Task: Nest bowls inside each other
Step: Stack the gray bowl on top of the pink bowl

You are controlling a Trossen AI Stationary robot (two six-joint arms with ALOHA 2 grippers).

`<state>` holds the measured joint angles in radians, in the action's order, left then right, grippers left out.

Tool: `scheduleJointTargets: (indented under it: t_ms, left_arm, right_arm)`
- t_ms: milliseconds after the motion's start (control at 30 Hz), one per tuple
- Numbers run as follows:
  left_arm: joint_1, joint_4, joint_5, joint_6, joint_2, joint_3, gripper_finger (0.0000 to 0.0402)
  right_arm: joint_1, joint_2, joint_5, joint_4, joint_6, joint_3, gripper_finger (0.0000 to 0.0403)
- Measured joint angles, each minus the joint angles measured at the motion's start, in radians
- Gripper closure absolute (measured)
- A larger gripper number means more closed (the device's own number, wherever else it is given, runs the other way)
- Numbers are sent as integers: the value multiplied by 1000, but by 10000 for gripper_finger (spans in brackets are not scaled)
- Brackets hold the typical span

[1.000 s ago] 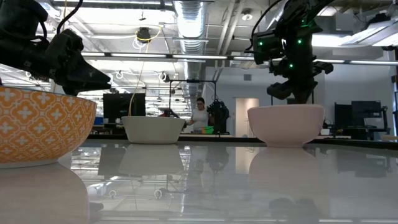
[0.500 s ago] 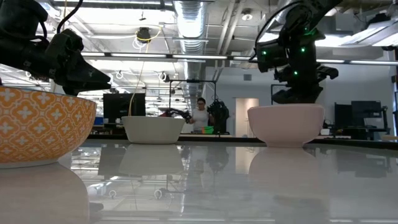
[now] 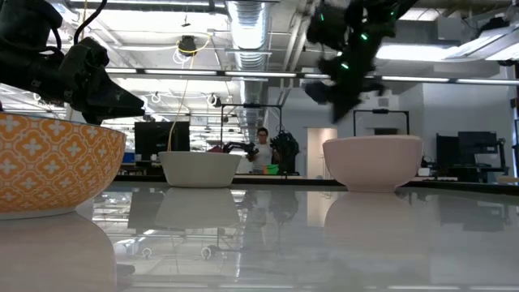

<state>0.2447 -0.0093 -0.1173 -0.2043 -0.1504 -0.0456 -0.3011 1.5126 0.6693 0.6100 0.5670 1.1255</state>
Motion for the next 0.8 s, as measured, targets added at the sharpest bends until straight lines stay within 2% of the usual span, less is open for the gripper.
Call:
scheduleJointTargets:
  t_ms: [200,300,533,800]
  left_arm:
    - [0,0,0,0,0,0,244]
    - [0,0,0,0,0,0,244]
    - [0,0,4,-2,0,0,244]
    - [0,0,3,-2,0,0,244]
  right_arm:
    - [73,80,-371,-516,-337,0,393]
    - [110,136,-459,-652,-442,19,384]
    - [160,322,-461,-578,-604,190,318]
    - [186,524,-462,-291,-759,511,211]
